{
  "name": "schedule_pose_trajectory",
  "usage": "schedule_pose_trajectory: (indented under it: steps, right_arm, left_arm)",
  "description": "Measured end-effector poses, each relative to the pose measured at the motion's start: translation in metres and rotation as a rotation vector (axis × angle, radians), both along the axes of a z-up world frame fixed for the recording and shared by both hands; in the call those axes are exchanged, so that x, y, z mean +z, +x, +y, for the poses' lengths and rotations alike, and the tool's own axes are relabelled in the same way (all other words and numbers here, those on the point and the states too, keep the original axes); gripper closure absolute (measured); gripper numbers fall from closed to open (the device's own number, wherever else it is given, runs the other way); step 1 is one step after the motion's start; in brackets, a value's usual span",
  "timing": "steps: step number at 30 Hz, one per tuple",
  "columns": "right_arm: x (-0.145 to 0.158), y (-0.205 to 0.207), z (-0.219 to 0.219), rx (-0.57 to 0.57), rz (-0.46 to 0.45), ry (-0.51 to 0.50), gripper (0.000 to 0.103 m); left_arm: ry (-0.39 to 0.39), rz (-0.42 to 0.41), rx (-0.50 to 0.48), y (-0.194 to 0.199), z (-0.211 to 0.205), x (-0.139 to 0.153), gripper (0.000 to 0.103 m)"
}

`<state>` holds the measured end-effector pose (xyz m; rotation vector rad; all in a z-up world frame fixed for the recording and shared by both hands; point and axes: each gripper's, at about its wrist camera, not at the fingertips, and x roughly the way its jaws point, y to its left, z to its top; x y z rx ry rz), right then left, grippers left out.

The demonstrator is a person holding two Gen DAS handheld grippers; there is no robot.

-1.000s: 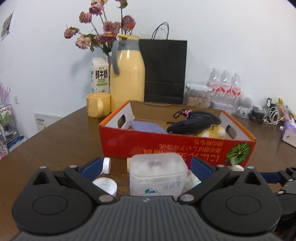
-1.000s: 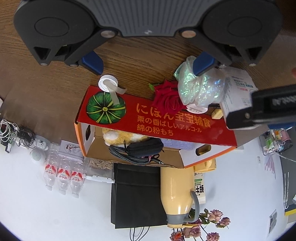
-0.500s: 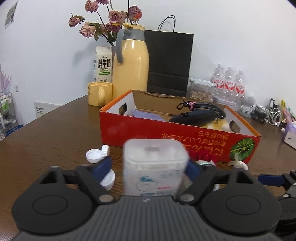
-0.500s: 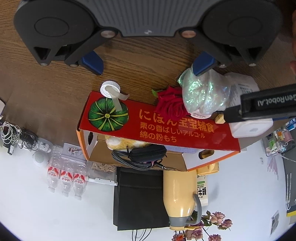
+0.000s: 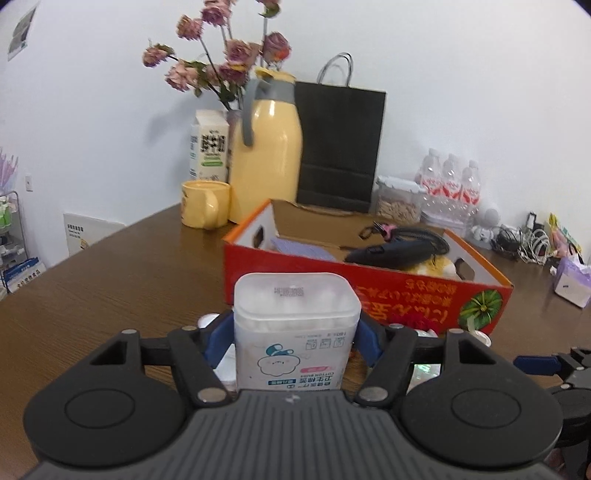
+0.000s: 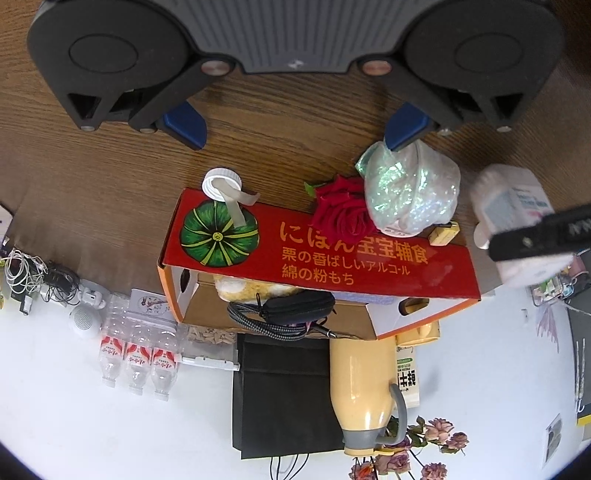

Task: Organize objects
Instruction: 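Grasp the white cotton-swab box with the left tool while the right tool grasps the iridescent bag, then carry the swab box and iridescent bag into the box and open both tools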

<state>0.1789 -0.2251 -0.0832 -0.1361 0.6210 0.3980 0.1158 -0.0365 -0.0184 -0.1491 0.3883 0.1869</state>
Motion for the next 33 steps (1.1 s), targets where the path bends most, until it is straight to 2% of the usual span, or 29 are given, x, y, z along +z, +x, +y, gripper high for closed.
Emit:
schedule_pose_trajectory:
  steps: [8, 15, 21, 24, 27, 28, 29, 33]
  right_arm:
    - [0.011, -0.019, 0.006, 0.023, -0.091, 0.037, 0.000]
    - [0.016, -0.018, 0.038, 0.079, -0.079, 0.041, 0.000]
    - [0.012, -0.009, 0.065, 0.063, -0.050, 0.014, 0.004]
    - [0.011, -0.005, 0.072, 0.048, -0.035, 0.003, 0.015]
    - [0.009, -0.006, 0.077, 0.048, -0.025, -0.008, 0.036]
    - [0.009, -0.006, 0.078, 0.049, -0.019, -0.010, 0.048]
    - [0.008, -0.006, 0.078, 0.052, -0.010, -0.007, 0.052]
    - [0.012, -0.009, 0.075, 0.058, -0.009, 0.008, 0.059]
  left_arm:
    - [-0.015, -0.036, 0.025, -0.014, 0.030, 0.018, 0.035]
    - [-0.016, -0.059, 0.006, -0.022, 0.049, 0.026, 0.035]
    - [-0.008, -0.058, -0.034, -0.021, 0.061, 0.028, 0.035]
    - [-0.003, -0.060, -0.055, -0.019, 0.065, 0.028, 0.035]
    - [-0.004, -0.051, -0.076, -0.014, 0.069, 0.027, 0.035]
    - [-0.005, -0.048, -0.084, -0.013, 0.069, 0.027, 0.035]
    - [-0.006, -0.044, -0.093, -0.012, 0.070, 0.027, 0.035]
    - [-0.007, -0.034, -0.121, -0.007, 0.073, 0.026, 0.035]
